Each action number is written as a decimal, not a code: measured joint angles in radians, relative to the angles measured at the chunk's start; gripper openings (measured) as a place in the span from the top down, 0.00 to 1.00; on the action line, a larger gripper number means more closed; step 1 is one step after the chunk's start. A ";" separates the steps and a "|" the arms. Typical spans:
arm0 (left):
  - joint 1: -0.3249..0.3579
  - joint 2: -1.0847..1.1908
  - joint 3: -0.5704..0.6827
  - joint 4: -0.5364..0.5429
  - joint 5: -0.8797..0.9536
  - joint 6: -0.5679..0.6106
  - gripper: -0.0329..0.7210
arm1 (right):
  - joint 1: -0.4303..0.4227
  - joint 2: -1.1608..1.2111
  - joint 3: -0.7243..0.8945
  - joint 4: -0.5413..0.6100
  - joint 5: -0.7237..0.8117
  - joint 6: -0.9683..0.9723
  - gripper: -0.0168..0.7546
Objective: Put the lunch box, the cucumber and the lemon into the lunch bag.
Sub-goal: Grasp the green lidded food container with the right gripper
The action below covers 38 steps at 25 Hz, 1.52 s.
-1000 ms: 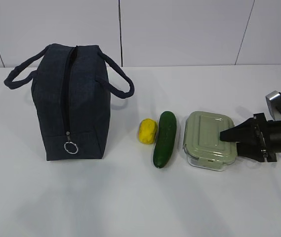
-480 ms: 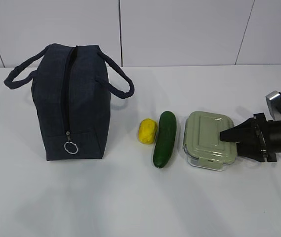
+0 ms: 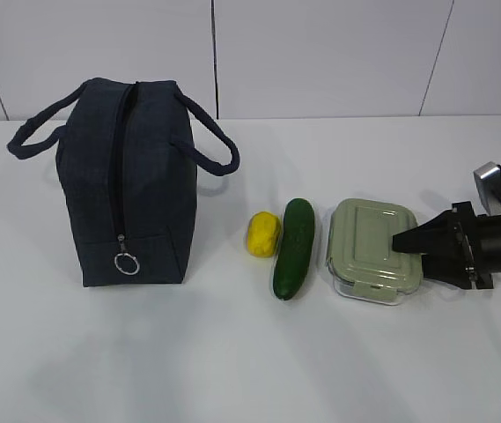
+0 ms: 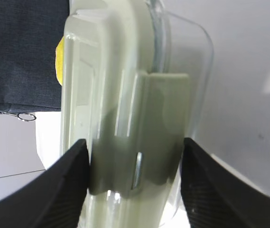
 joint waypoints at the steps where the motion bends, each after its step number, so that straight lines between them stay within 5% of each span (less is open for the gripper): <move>1: 0.000 0.000 0.000 0.000 0.000 0.000 0.64 | 0.000 0.000 0.000 0.000 0.000 0.000 0.40; 20: 0.000 0.000 0.000 0.000 0.000 0.000 0.64 | 0.000 0.000 0.000 0.002 0.008 0.000 0.46; 38: 0.000 0.000 0.000 0.000 0.000 0.000 0.64 | 0.000 0.000 -0.058 -0.028 0.010 -0.004 0.38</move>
